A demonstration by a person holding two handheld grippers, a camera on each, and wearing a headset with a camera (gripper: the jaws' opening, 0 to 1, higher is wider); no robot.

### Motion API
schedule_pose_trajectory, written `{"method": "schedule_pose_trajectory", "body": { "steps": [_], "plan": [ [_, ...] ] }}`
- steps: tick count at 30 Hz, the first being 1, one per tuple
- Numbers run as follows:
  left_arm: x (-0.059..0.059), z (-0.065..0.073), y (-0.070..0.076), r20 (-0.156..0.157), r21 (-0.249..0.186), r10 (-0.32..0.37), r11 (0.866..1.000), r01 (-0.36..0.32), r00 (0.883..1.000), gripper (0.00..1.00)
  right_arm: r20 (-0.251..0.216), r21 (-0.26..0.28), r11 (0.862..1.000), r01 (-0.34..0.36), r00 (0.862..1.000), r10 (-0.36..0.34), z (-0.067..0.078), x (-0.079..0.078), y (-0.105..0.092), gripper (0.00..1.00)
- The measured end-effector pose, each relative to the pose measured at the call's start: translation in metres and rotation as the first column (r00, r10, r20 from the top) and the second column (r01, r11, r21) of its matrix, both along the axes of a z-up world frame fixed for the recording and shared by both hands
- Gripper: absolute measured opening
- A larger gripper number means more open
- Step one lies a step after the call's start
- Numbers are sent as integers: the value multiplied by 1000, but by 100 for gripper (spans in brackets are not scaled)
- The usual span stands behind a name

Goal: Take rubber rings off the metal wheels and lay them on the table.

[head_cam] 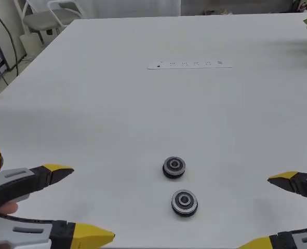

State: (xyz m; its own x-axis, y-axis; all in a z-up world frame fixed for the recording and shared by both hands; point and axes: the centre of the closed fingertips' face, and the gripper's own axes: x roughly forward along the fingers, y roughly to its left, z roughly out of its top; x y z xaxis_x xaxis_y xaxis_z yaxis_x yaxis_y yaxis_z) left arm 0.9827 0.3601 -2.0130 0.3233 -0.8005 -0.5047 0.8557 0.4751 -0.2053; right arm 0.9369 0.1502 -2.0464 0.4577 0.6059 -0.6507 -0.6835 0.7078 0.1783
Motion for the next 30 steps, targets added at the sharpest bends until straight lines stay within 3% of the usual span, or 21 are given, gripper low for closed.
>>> {"method": "schedule_pose_trajectory", "body": {
  "steps": [12, 15, 17, 20, 25, 30],
  "plan": [
    [-3, -4, -1, -9, 15, -26, 1000, 26, 1000, 94, 13, -19, 1000, -1, 1000, 1, 0, 3, -1, 98],
    [-5, 4, -5, 2, -20, -46, 999, 46, 999, 95, 15, -31, 999, -15, 1000, 16, 0, 3, 0, 97],
    [-8, 6, -8, 5, -17, -79, 997, 79, 997, 95, 6, -46, 997, -55, 998, 55, 1, -1, 3, 96],
    [-14, 11, -15, 32, 31, -144, 989, 143, 989, 97, 20, -42, 996, -79, 997, 80, 10, 0, 8, 93],
    [-14, 26, -21, 79, 42, -172, 985, 169, 982, 97, 64, -24, 994, -102, 993, 103, 28, 12, 13, 89],
    [-14, 38, -25, 114, 62, -202, 979, 196, 973, 96, 75, -43, 991, -128, 988, 131, 34, 20, 14, 88]
  ]
}}
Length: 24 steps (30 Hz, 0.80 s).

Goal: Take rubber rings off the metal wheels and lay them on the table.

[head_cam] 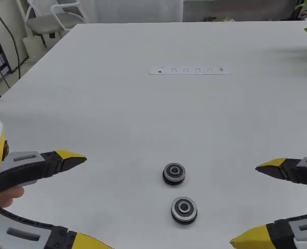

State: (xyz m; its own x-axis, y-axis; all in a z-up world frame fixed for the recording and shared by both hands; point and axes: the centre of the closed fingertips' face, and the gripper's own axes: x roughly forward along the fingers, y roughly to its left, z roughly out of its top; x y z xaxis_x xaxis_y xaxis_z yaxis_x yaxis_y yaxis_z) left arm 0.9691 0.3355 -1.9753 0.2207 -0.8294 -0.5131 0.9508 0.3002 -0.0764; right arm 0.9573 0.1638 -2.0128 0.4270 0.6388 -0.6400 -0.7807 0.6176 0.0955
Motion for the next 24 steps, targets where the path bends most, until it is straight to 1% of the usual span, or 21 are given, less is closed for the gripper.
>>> {"method": "schedule_pose_trajectory", "body": {
  "steps": [2, 5, 9, 10, 11, 14, 18, 20, 21, 22, 23, 24],
  "plan": [
    [1, 4, -2, 24, 11, -15, 1000, 15, 1000, 96, 10, 0, 1000, -3, 1000, 3, 7, 5, 2, 87],
    [2, 14, -7, 50, 17, -42, 999, 41, 998, 95, 37, 29, 999, -15, 999, 14, 22, 13, 9, 87],
    [4, 26, -16, 82, 12, -74, 997, 74, 994, 95, 61, 32, 999, -34, 998, 32, 31, 21, 15, 83],
    [5, 31, -21, 98, 11, -92, 996, 92, 991, 95, 74, 40, 998, -56, 996, 53, 35, 24, 20, 81],
    [5, 36, -25, 113, 13, -106, 994, 105, 988, 95, 76, 46, 997, -65, 995, 62, 37, 25, 22, 80],
    [6, 45, -33, 149, 16, -139, 990, 138, 979, 94, 85, 44, 995, -92, 992, 89, 42, 29, 30, 77],
    [13, 52, -41, 170, 3, -150, 988, 152, 974, 93, 119, 36, 988, -147, 983, 142, 50, 35, 43, 72],
    [18, 55, -47, 186, 2, -155, 988, 157, 970, 92, 126, 30, 985, -172, 978, 167, 51, 38, 49, 70],
    [20, 56, -51, 199, -1, -165, 986, 169, 966, 92, 137, 28, 981, -194, 972, 188, 52, 39, 53, 68],
    [20, 58, -55, 207, -10, -175, 983, 181, 963, 92, 146, 33, 977, -210, 968, 204, 53, 39, 57, 66],
    [21, 59, -60, 209, -32, -181, 981, 191, 961, 91, 148, 36, 974, -224, 965, 217, 53, 39, 59, 63],
    [24, 59, -64, 206, -48, -175, 981, 188, 963, 89, 143, 39, 971, -234, 963, 226, 51, 40, 63, 63]
  ]
}}
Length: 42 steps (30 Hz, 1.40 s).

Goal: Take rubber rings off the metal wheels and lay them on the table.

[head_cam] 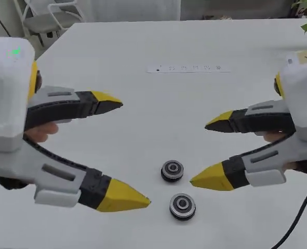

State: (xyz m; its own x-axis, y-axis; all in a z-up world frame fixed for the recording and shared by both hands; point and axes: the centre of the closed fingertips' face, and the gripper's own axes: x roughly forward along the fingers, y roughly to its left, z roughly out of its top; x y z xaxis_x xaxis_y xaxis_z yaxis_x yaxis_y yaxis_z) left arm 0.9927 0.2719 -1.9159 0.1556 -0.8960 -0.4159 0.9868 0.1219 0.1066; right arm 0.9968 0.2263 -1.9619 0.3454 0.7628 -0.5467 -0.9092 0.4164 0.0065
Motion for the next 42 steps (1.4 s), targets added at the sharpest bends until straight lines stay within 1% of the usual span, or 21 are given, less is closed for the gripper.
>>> {"method": "schedule_pose_trajectory", "body": {
  "steps": [2, 4, 6, 7, 9, 13, 16, 17, 19, 21, 23, 25, 26, 27, 28, 29, 30, 32, 34, 36, 42],
  "plan": [
    [5, -1, -7, -19, -31, 19, 999, -20, 1000, 85, 8, 7, 1000, -14, 1000, 14, -4, 2, 4, 62],
    [6, -5, -15, -33, -48, 9, 999, -11, 999, 83, 9, 30, 999, -26, 1000, 26, -8, 2, 8, 59],
    [7, -9, -22, -29, -51, 0, 999, -1, 1000, 82, -15, 60, 998, -37, 999, 37, -14, -1, 10, 56],
    [8, -11, -26, -18, -46, -7, 999, 6, 1000, 80, -24, 73, 997, -33, 999, 35, -19, -2, 10, 55],
    [9, -14, -32, -6, -55, -15, 998, 15, 1000, 78, -40, 71, 997, -33, 999, 36, -28, -4, 10, 53],
    [12, -21, -40, -15, -93, -17, 996, 16, 1000, 68, -59, 33, 998, -59, 996, 61, -44, -12, 7, 49],
    [14, -38, -43, -15, -75, -3, 997, 2, 1000, 63, -104, -6, 998, -69, 992, 68, -62, -19, 2, 45],
    [14, -40, -44, -15, -74, -2, 997, 1, 1000, 64, -112, -34, 996, -77, 991, 72, -70, -21, 0, 43],
    [13, -50, -45, -14, -58, -7, 998, 6, 1000, 65, -128, -58, 995, -79, 989, 71, -80, -22, -3, 40],
    [10, -59, -48, -25, -45, -18, 999, 17, 1000, 67, -147, -72, 995, -75, 987, 63, -87, -22, -3, 38],
    [8, -65, -51, -21, -58, -25, 998, 24, 999, 70, -155, -89, 994, -69, 986, 55, -94, -21, -2, 34],
    [7, -74, -53, -14, -43, -30, 999, 30, 999, 70, -142, -141, 986, -84, 988, 64, -102, -22, -4, 31],
    [6, -80, -53, -28, -22, -30, 999, 29, 999, 70, -142, -149, 985, -84, 988, 63, -104, -22, -4, 30],
    [5, -86, -53, -59, -12, -26, 1000, 26, 998, 72, -146, -148, 986, -78, 988, 56, -105, -21, -4, 30],
    [4, -89, -54, -68, -13, -27, 1000, 26, 997, 73, -150, -146, 987, -72, 987, 50, -106, -21, -5, 30],
    [3, -92, -54, -66, -12, -31, 999, 30, 997, 72, -157, -140, 988, -65, 987, 42, -107, -20, -5, 31],
    [3, -95, -53, -64, -8, -32, 999, 32, 997, 70, -166, -134, 989, -59, 985, 37, -108, -21, -5, 31],
    [1, -102, -52, -53, 12, -41, 999, 42, 998, 61, -168, -141, 988, -59, 985, 35, -111, -21, -5, 30],
    [-5, -112, -49, -45, 41, -74, 996, 76, 996, 50, -175, -142, 988, -52, 984, 27, -113, -20, -5, 30],
    [-8, -119, -48, -16, 71, -97, 993, 98, 995, 44, -186, -138, 989, -50, 982, 24, -115, -21, -4, 29],
    [-10, -127, -56, -4, 75, -121, 990, 121, 993, 34, -186, -167, 983, -73, 982, 41, -121, -26, -3, 28]
  ]
}}
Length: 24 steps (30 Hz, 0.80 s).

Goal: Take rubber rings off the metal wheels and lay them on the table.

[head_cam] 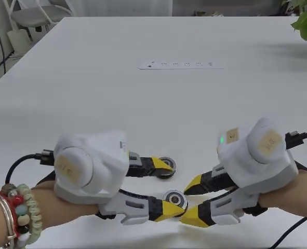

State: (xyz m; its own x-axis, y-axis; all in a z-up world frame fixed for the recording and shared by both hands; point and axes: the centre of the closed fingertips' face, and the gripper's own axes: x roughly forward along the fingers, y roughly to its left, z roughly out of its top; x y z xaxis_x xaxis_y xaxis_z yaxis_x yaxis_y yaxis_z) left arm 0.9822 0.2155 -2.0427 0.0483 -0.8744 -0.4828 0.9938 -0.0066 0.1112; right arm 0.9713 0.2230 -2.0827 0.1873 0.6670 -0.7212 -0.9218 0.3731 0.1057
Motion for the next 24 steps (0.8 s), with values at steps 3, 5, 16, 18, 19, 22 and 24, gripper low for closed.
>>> {"method": "schedule_pose_trajectory", "body": {
  "steps": [3, 5, 16, 18, 19, 22, 24],
  "plan": [
    [-1, -5, -1, -22, 6, -1, 1000, 1, 1000, 30, 5, -1, 1000, 7, 1000, -7, 0, 2, -1, 26],
    [-1, -9, -1, -30, 11, 3, 1000, -2, 1000, 27, 2, 3, 1000, 13, 1000, -13, 0, 3, -1, 25],
    [0, -21, 4, -50, 41, 27, 999, -25, 998, 12, 3, 18, 1000, 15, 1000, -16, 0, 4, 3, 24],
    [-1, -21, 3, -61, 37, 23, 999, -20, 998, 10, 5, 19, 1000, 15, 1000, -15, 0, 4, 3, 24],
    [-1, -21, 4, -66, 34, 23, 999, -20, 998, 10, 6, 19, 1000, 15, 1000, -15, 0, 4, 3, 24],
    [-1, -21, 3, -57, 23, 13, 1000, -12, 998, 10, 19, 17, 1000, 14, 1000, -14, 0, 5, 3, 24],
    [0, -21, 3, -59, 22, 16, 1000, -15, 998, 10, 28, 18, 1000, 17, 999, -18, 1, 7, 3, 26]
  ]
}}
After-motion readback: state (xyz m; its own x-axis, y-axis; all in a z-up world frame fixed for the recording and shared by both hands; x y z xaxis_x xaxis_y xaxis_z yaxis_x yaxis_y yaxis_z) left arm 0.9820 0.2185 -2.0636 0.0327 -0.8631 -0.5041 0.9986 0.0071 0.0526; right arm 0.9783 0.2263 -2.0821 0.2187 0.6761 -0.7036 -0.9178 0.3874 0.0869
